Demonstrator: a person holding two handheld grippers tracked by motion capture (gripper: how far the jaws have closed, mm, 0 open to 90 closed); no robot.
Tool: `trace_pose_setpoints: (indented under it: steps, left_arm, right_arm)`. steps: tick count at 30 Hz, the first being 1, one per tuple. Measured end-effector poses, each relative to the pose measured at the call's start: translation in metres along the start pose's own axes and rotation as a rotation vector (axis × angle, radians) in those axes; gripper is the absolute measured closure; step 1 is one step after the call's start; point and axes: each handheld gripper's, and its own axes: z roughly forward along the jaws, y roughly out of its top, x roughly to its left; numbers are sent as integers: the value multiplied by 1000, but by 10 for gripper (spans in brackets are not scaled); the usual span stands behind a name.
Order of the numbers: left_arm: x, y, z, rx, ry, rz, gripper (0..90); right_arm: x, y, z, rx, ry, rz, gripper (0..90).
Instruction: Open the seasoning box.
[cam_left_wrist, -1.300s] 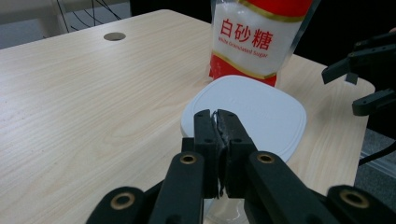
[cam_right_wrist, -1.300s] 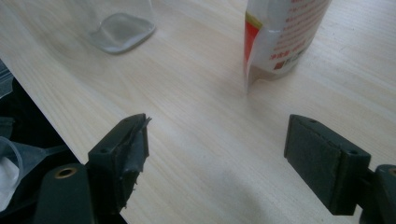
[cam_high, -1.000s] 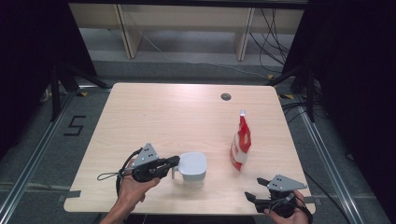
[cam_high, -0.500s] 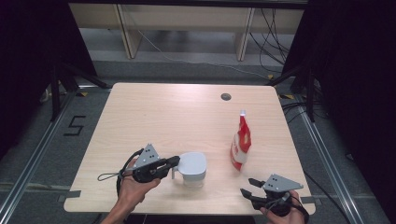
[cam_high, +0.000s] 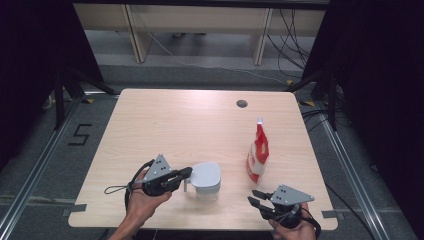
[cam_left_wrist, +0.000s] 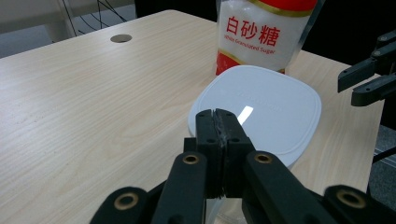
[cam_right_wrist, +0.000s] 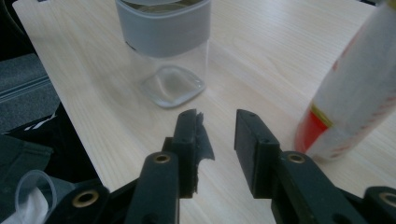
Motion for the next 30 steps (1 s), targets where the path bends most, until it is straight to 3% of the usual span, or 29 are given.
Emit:
trace_pose_setpoints:
  steps: [7, 8, 12, 14, 20, 23, 30]
  left_arm:
    - [-1, -1, 0, 1, 3, 0, 888]
    - [0, -1, 0, 2, 3, 6, 889]
    - [-2, -1, 0, -2, 5, 1, 891]
    - [-1, -1, -1, 3, 7, 4, 891]
    - [1, -3, -1, 2, 5, 15, 891]
    - [1, -3, -1, 0, 5, 18, 891]
    - [0, -3, -1, -1, 5, 0, 891]
  right_arm:
    - [5, 10, 10, -39, 22, -17, 797]
    - [5, 14, 13, -53, 20, -48, 813]
    - [8, 19, 20, -48, 36, -46, 836]
    - [10, 24, 27, -73, 37, -45, 856]
    - [10, 35, 36, -66, 43, -65, 865]
    - [10, 40, 40, -90, 44, -68, 874]
    - [12, 51, 51, -100, 57, -81, 881]
